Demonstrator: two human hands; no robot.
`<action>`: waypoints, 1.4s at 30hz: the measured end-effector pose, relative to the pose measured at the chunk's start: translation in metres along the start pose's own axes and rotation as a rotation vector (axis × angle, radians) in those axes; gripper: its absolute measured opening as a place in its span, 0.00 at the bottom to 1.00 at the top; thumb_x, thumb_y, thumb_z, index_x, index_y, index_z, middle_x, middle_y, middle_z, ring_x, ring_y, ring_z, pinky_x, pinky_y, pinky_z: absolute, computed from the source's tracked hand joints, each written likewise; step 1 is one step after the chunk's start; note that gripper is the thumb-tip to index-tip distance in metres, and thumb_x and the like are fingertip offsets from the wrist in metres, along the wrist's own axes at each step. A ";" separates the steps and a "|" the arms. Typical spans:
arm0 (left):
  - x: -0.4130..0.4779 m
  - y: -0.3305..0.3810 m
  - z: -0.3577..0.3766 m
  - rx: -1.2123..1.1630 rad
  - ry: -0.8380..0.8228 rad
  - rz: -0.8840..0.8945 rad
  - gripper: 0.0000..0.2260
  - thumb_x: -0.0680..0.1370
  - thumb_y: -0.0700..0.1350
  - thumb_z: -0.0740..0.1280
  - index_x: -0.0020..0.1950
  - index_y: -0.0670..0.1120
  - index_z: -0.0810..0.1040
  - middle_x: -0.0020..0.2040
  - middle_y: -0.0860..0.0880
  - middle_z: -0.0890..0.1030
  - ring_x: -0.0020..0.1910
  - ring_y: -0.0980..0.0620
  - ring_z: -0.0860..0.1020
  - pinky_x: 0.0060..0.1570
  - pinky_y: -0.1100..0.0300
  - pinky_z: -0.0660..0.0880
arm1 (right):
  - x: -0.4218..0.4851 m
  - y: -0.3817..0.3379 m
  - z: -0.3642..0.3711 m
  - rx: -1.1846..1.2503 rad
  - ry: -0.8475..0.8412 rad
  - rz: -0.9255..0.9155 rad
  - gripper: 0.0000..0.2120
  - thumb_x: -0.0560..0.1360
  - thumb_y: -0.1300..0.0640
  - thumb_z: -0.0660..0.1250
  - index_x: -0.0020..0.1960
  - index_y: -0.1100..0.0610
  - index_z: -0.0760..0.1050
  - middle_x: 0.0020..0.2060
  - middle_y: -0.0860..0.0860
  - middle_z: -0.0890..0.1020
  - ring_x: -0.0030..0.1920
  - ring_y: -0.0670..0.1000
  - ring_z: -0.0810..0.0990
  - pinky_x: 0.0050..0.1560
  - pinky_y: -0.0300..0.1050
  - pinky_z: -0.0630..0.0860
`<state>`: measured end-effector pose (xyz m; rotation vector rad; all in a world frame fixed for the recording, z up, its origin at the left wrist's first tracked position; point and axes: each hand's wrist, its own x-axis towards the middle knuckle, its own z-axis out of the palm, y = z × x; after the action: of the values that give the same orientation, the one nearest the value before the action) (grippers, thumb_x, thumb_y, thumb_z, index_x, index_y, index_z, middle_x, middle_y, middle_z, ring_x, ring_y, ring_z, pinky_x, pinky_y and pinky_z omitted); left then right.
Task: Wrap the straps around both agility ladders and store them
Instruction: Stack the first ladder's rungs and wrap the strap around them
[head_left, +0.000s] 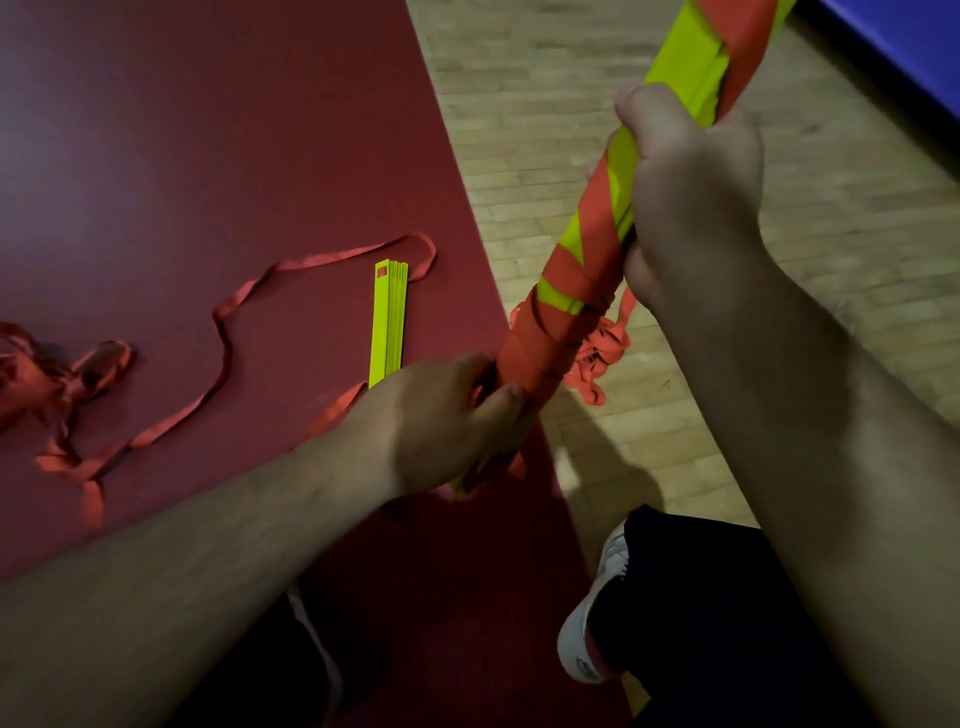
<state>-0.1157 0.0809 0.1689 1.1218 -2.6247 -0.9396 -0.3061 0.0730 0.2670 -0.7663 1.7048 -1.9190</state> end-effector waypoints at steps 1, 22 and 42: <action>-0.001 0.002 -0.001 -0.015 -0.005 -0.014 0.21 0.73 0.70 0.54 0.47 0.54 0.72 0.36 0.52 0.76 0.38 0.49 0.77 0.39 0.52 0.75 | -0.002 -0.001 0.000 -0.016 0.006 -0.010 0.09 0.67 0.55 0.70 0.37 0.54 0.69 0.28 0.47 0.70 0.32 0.52 0.73 0.35 0.49 0.73; 0.002 -0.018 -0.017 -0.305 -0.213 0.151 0.07 0.74 0.60 0.67 0.50 0.64 0.75 0.37 0.64 0.80 0.35 0.70 0.75 0.37 0.68 0.70 | -0.004 -0.007 -0.010 0.214 -0.364 0.164 0.07 0.75 0.54 0.70 0.45 0.56 0.75 0.33 0.54 0.74 0.30 0.53 0.76 0.36 0.48 0.77; 0.002 -0.027 -0.023 -0.156 -0.184 0.081 0.22 0.64 0.40 0.55 0.54 0.41 0.79 0.39 0.45 0.81 0.36 0.48 0.77 0.36 0.48 0.73 | 0.003 -0.002 -0.013 0.044 -0.118 -0.142 0.10 0.73 0.58 0.75 0.49 0.59 0.75 0.35 0.49 0.79 0.37 0.53 0.80 0.41 0.59 0.83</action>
<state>-0.0925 0.0540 0.1709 0.9271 -2.6569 -1.2597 -0.3173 0.0806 0.2687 -0.9873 1.5696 -1.9554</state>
